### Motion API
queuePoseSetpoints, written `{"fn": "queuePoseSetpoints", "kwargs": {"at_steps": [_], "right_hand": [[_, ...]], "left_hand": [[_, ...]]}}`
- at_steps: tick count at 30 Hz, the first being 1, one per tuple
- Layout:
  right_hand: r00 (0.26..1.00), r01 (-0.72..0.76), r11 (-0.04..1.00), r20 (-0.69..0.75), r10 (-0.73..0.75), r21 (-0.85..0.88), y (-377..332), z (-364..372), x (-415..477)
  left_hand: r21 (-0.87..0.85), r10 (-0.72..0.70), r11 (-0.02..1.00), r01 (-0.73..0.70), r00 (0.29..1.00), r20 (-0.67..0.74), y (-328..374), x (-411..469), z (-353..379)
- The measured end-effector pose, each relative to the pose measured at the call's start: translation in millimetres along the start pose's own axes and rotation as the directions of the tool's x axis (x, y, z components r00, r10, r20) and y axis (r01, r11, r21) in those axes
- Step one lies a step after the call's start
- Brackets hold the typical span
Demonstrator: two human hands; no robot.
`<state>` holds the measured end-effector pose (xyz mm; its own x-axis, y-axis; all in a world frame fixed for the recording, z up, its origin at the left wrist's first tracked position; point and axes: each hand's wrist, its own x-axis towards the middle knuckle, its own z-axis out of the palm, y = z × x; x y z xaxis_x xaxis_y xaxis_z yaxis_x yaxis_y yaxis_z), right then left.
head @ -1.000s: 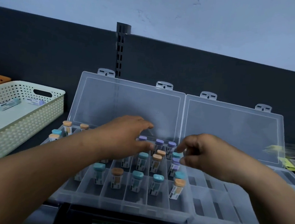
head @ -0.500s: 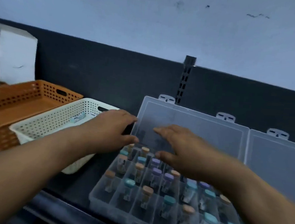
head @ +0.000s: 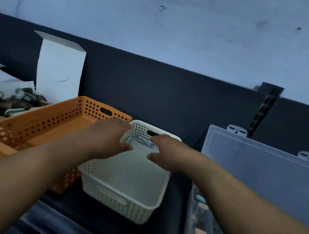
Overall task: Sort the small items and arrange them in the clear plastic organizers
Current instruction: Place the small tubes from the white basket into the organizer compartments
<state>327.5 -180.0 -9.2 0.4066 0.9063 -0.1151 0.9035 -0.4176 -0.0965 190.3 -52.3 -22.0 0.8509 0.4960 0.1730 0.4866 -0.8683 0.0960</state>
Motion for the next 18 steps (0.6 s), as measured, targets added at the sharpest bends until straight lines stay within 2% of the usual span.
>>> {"fn": "queuePoseSetpoints", "kwargs": {"at_steps": [4, 8, 12, 18], "right_hand": [[0.996, -0.085, 0.996, 0.029, 0.085, -0.002, -15, 10, 51], [0.977, -0.205, 0.979, 0.055, 0.205, 0.008, -24, 23, 91], [0.956, -0.282, 0.959, 0.079, 0.283, -0.027, -27, 38, 110], [0.956, -0.282, 0.952, 0.116, 0.269, 0.117, -37, 50, 113]], "left_hand": [[0.013, 0.027, 1.0, -0.027, 0.998, 0.05, -29, 14, 12], [-0.065, 0.077, 0.995, -0.07, 0.991, 0.113, -42, 24, 25], [-0.119, 0.117, 0.987, -0.106, 0.99, 0.085, -44, 26, 29], [-0.297, 0.137, 0.95, -0.098, 0.984, 0.114, -49, 30, 36]]}}
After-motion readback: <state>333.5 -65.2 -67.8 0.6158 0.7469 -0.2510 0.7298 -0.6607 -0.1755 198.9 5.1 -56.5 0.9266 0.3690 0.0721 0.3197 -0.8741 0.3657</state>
